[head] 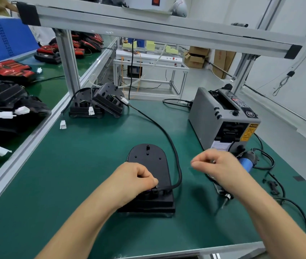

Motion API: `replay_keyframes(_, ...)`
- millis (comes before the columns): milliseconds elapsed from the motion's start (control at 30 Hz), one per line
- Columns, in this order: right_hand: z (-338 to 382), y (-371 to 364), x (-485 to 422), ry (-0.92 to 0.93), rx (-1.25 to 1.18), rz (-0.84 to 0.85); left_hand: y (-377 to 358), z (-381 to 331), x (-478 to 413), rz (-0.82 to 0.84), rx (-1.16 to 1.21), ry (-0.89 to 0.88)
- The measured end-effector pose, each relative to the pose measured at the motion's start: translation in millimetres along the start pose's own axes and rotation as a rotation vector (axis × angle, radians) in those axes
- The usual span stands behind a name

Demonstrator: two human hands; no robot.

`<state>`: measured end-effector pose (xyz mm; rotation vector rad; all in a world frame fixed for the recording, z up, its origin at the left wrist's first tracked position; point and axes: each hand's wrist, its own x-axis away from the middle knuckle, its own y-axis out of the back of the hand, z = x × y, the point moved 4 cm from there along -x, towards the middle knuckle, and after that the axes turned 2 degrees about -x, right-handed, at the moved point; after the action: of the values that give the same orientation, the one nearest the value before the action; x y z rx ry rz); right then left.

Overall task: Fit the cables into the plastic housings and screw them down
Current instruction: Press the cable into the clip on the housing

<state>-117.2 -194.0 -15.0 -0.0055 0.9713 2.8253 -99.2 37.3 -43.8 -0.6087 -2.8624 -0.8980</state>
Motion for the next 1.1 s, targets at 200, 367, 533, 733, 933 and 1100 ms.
replay_keyframes(200, 38, -53, 31, 0.1, -0.154, 0.221, 0, 1, 1, -0.021, 0.038, -0.008)
replay_keyframes(367, 35, -58, 32, 0.088, -0.106, 0.206, -1, 2, 2, -0.043, 0.05, -0.018)
replay_keyframes(533, 36, -60, 30, 0.115, -0.074, 0.188, -1, 1, 4, -0.05, 0.038, -0.043)
replay_keyframes(733, 39, -61, 27, 0.119, 0.021, 0.215, -2, 0, 3, -0.07, -0.012, -0.091)
replay_keyframes(933, 44, -64, 13, 0.058, 0.112, 0.362, -3, 0, 4, -0.088, -0.123, -0.133)
replay_keyframes(1100, 39, -65, 10, 0.037, 0.015, 0.438, -6, -6, 2, -0.066, -0.216, -0.198)
